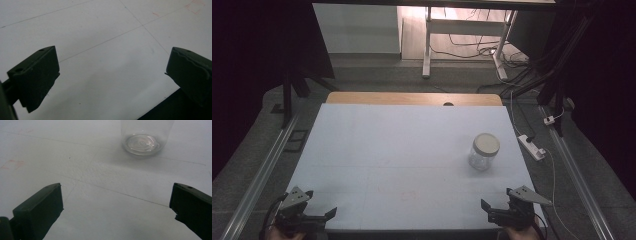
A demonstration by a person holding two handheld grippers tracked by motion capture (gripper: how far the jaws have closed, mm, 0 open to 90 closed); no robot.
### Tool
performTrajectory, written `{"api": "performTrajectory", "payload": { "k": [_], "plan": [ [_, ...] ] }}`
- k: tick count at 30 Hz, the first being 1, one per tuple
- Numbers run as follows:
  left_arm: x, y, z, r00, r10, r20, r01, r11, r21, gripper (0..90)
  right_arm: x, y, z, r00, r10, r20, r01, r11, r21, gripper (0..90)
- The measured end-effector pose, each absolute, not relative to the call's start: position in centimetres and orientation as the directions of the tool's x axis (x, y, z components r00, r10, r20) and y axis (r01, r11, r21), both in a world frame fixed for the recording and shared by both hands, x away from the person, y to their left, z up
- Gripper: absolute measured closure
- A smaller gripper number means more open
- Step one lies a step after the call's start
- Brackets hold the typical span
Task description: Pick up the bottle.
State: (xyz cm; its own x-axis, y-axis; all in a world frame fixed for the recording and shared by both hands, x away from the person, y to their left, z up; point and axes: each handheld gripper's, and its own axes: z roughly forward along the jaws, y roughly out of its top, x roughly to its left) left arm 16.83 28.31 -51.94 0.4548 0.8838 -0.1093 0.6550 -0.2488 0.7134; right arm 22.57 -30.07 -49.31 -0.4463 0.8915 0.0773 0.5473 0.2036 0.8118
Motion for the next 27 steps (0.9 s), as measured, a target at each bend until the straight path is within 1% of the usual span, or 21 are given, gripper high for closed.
{"api": "performTrajectory", "payload": {
  "k": [6,13,27],
  "plan": [
    [16.95,28.34,-51.98,0.450,0.885,-0.121,0.663,-0.240,0.709,0.0,22.56,-29.94,-49.32,-0.454,0.888,0.070,0.547,0.215,0.809,0.0],
    [17.01,28.30,-51.98,0.456,0.883,-0.110,0.661,-0.253,0.706,0.0,22.64,-29.92,-49.34,-0.463,0.883,0.074,0.549,0.220,0.807,0.0],
    [17.07,28.32,-52.03,0.455,0.882,-0.120,0.665,-0.247,0.705,0.0,22.69,-29.82,-49.31,-0.471,0.879,0.073,0.553,0.230,0.801,0.0]
  ]
}}
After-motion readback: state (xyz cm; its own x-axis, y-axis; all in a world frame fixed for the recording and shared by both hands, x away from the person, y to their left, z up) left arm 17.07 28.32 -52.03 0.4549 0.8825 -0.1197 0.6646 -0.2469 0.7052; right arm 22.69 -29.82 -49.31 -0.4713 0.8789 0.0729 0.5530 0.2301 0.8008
